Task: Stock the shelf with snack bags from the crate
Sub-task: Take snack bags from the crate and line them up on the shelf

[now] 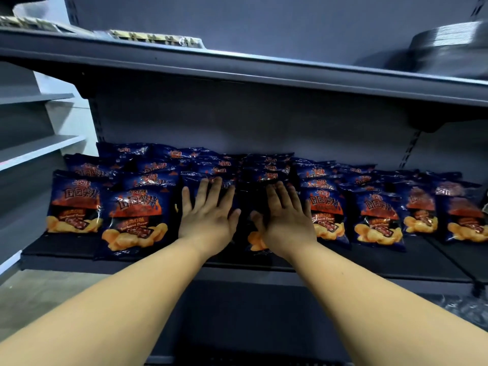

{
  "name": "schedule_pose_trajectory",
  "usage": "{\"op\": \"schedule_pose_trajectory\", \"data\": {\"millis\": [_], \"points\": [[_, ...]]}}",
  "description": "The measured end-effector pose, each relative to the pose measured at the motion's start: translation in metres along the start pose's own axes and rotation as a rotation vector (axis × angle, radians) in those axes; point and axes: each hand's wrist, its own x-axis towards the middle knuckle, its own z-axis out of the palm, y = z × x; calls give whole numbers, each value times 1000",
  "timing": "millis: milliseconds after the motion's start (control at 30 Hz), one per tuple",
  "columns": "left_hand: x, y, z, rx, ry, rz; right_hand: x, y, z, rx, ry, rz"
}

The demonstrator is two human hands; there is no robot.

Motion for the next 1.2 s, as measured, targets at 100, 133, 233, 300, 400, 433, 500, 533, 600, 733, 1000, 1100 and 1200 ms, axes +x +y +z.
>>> {"op": "schedule_pose_trajectory", "data": {"millis": [100, 133, 233, 300, 400, 433, 500, 533, 600, 733, 1000, 1100, 1200], "points": [[-7, 1, -11, 4, 37, 8, -5, -6, -10, -9, 33, -12], [-9, 2, -16, 7, 47, 12, -7, -9, -14, -10, 37, -11], [-15, 6, -29, 6, 109, 10, -14, -19, -27, -37, 62, -7], [-20, 10, -39, 11, 177, 26, -20, -25, -36, -81, 87, -13], [-28, 14, -54, -12, 213, 56, -27, -31, -49, -105, 87, -11], [-31, 15, -58, -14, 225, 63, -29, -33, -53, -103, 80, -11], [-36, 14, -63, -14, 252, 76, -32, -36, -58, -107, 75, -16], [-39, 11, -65, -17, 262, 81, -35, -39, -59, -111, 79, -22], [-45, 4, -69, -23, 265, 84, -38, -45, -59, -116, 97, -41], [-52, -19, -76, -24, 259, 63, -41, -64, -58, -123, 132, -73], [-62, -97, -84, -45, 229, 52, -35, -144, -42, -100, 144, -90], [-66, -141, -87, -44, 203, 64, -32, -186, -26, -107, 143, -75], [-66, -180, -91, -42, 179, 72, -30, -224, -12, -104, 145, -52]]}}
